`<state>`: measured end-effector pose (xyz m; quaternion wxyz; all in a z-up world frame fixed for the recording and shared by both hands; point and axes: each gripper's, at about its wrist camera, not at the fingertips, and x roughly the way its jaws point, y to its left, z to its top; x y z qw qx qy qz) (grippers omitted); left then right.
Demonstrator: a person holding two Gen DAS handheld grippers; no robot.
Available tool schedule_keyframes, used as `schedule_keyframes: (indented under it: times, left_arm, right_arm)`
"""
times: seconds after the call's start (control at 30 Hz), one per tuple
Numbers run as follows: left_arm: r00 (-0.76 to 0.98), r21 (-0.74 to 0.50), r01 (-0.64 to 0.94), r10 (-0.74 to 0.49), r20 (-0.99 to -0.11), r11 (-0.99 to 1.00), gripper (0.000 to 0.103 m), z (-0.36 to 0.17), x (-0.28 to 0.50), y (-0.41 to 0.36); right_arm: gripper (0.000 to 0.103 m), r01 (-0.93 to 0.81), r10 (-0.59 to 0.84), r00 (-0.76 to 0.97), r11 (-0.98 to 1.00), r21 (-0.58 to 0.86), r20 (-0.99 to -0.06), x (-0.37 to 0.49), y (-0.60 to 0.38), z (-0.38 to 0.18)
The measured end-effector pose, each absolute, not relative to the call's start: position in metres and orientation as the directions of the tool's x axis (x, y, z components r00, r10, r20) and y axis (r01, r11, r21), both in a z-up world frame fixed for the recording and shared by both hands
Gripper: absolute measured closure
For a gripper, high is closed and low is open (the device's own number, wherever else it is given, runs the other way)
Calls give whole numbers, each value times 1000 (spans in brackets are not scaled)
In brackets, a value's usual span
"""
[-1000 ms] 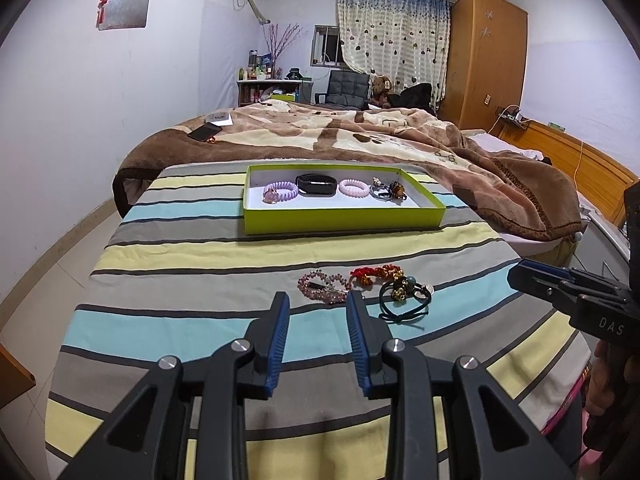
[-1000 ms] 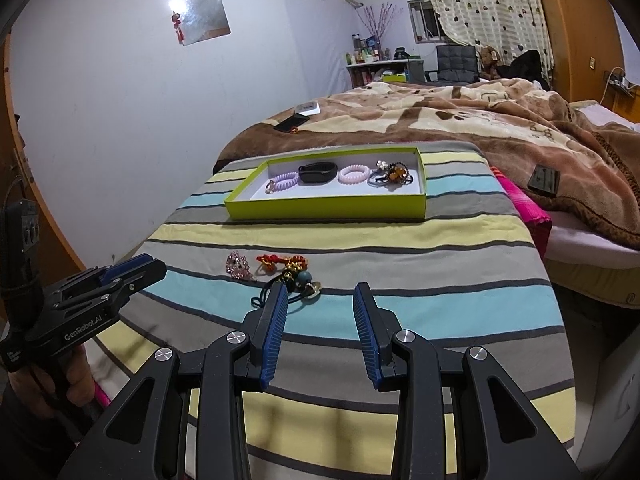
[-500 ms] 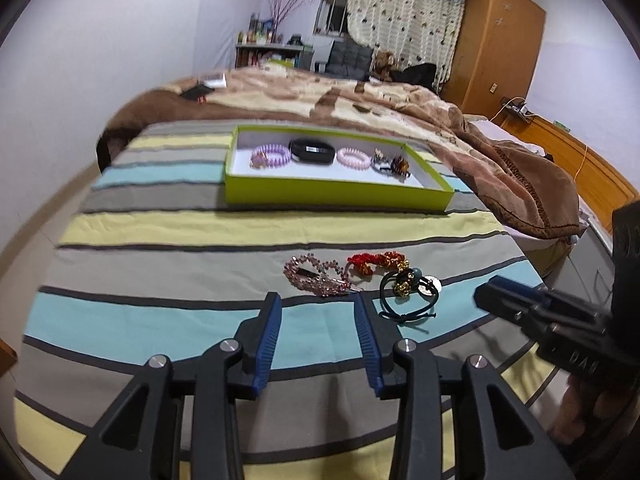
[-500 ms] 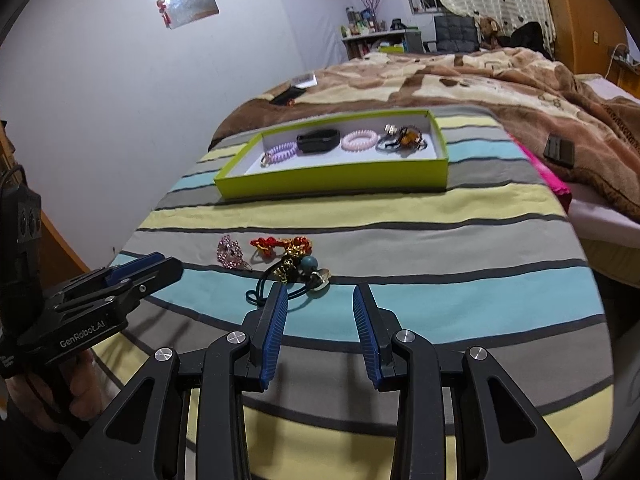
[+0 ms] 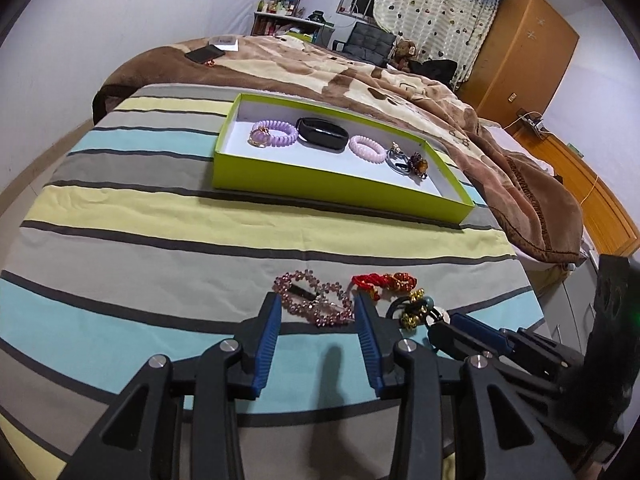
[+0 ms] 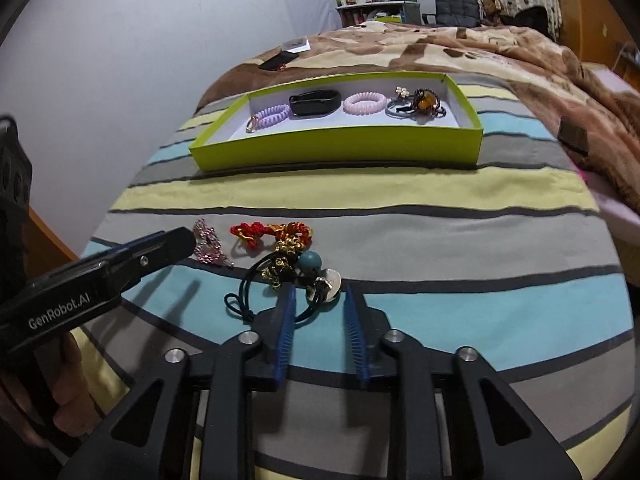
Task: Organize jewelry
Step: 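Grasp the pink beaded hairpin with the left tool while the right grasps the black beaded hair tie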
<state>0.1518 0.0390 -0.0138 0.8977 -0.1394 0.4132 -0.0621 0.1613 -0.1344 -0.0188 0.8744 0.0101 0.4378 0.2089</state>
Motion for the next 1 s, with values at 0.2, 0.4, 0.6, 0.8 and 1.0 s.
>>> schedule_keyframes:
  times: [0.2,0.4,0.6,0.8,1.0]
  left_arm:
    - [634,-300,-11,-225,-740,954,63,-18,161,33]
    - [634,-261,-19,-191,-749,965,63,-19,166,27]
    - [632,-174,-25,-119,-766,984,63,-24,170,19]
    - [637,-145,7,-116,-762,989,66,-25,166,19]
    - [638,-187,16,-154,-754,982,78,-25,159,36]
  right_arm:
    - [96,-377,326,541,918,124,-775,160,-132,-19]
    - [102,-347,345,556,923,166,-757,159,-151,-16]
    - [102,-340,370,572,919,199,-732,159,-159,-11]
    - [102,-339,384,576,916,216,-722,156,-164,-10]
    - [102,-337,391,580,914,226,-714,154,-171,-8]
